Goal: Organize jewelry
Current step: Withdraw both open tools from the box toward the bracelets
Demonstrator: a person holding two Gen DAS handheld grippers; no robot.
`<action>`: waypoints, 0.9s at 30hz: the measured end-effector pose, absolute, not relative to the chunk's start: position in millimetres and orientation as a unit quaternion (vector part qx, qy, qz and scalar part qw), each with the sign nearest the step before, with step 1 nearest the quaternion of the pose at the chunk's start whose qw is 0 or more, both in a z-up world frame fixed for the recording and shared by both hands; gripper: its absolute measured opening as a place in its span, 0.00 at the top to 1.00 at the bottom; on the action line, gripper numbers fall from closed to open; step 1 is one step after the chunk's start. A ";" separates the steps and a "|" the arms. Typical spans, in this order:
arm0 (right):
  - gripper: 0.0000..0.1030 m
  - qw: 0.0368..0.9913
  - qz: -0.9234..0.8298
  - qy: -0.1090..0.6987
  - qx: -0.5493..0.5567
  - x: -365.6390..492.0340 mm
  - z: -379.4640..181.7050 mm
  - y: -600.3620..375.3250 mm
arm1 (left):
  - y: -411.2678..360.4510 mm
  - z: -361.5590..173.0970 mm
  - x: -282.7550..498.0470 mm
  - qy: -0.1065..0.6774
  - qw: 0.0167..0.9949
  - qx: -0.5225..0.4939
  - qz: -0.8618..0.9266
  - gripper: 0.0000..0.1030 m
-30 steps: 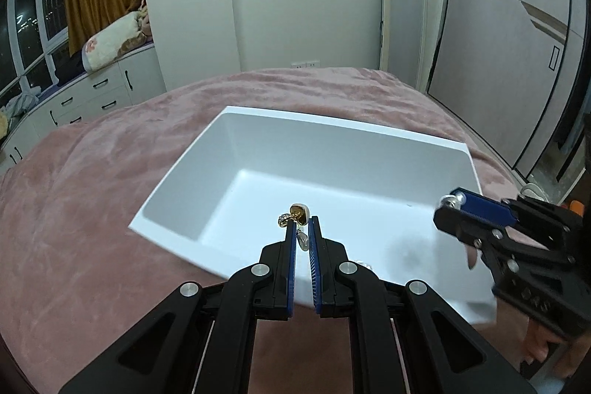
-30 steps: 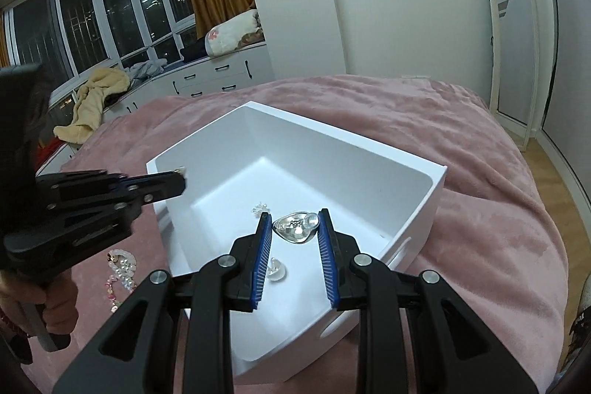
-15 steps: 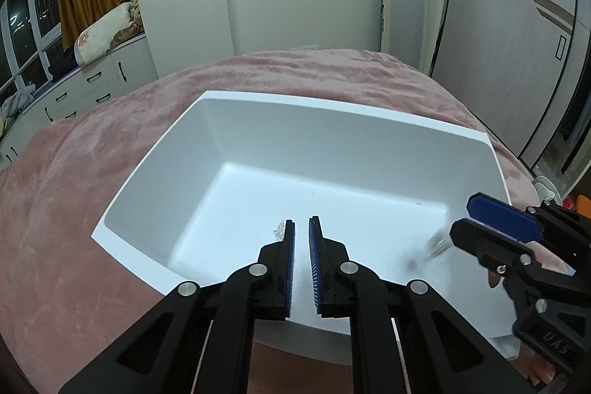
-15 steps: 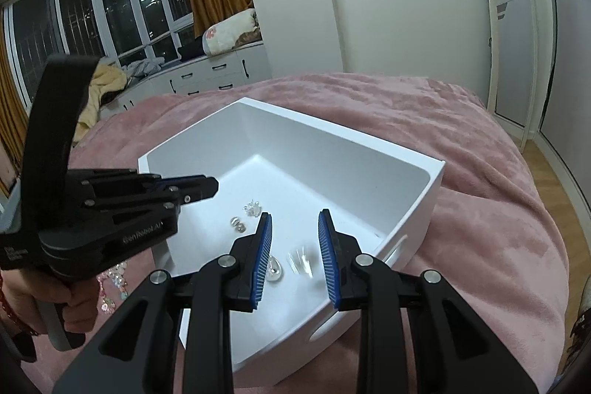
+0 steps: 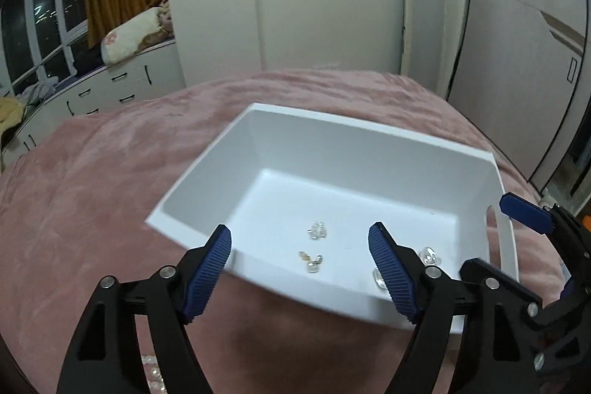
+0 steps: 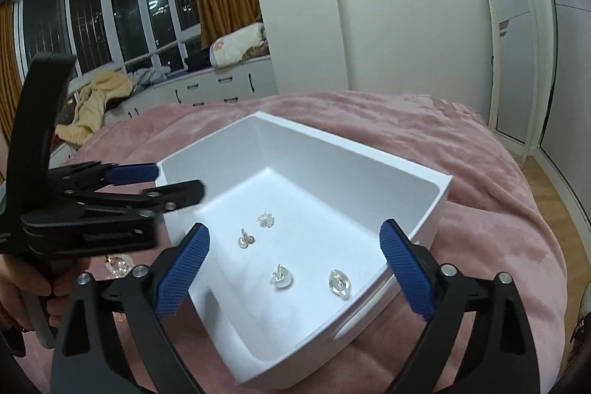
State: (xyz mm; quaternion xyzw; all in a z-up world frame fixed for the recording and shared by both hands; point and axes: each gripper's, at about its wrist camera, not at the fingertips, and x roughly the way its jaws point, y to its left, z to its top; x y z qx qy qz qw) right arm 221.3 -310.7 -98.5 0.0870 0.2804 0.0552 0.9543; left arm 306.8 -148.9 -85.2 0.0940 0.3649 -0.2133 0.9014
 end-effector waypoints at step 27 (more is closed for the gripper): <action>0.05 0.965 0.135 0.211 0.075 174.2 -52.7 -264.9 | 19.1 -67.1 237.4 0.346 0.927 0.047 -0.138 0.12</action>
